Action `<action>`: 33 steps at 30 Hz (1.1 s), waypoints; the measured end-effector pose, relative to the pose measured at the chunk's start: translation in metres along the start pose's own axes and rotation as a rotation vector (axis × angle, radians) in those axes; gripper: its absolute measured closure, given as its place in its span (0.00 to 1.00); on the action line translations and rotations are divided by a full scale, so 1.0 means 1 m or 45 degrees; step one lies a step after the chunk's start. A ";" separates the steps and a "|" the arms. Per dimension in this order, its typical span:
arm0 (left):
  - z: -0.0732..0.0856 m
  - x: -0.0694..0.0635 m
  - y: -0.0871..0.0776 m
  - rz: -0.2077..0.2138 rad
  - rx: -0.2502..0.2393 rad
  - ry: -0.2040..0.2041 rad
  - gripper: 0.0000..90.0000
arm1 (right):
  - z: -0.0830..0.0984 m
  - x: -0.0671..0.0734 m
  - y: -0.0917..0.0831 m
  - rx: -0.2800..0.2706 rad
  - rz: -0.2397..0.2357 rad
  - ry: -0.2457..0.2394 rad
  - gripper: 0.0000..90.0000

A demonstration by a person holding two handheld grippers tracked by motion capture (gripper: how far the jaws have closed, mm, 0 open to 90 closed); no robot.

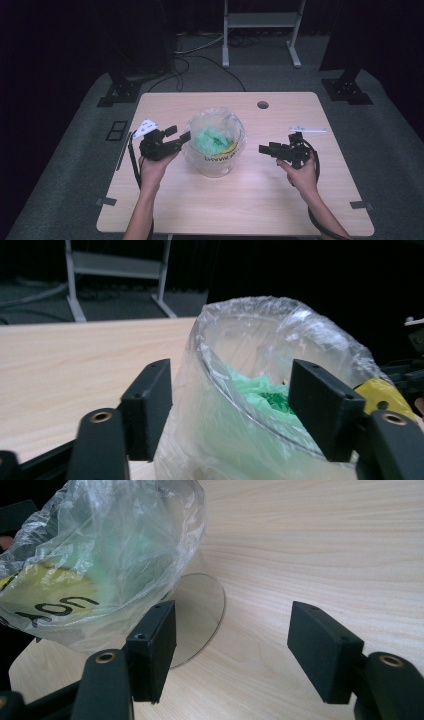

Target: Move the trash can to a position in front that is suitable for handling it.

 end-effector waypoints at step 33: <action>-0.010 -0.014 0.006 -0.056 -0.011 0.182 1.00 | -0.047 0.035 0.004 -0.105 -0.073 -0.070 0.38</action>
Point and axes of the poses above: each handheld gripper's, and its own axes: y roughly forward along the jaws, z roughly out of its underside, x roughly to its left, the point moved 7 cm from there along y, roughly forward along the jaws, and after that the axes turned 10 degrees about -y, right-handed, at the moved point
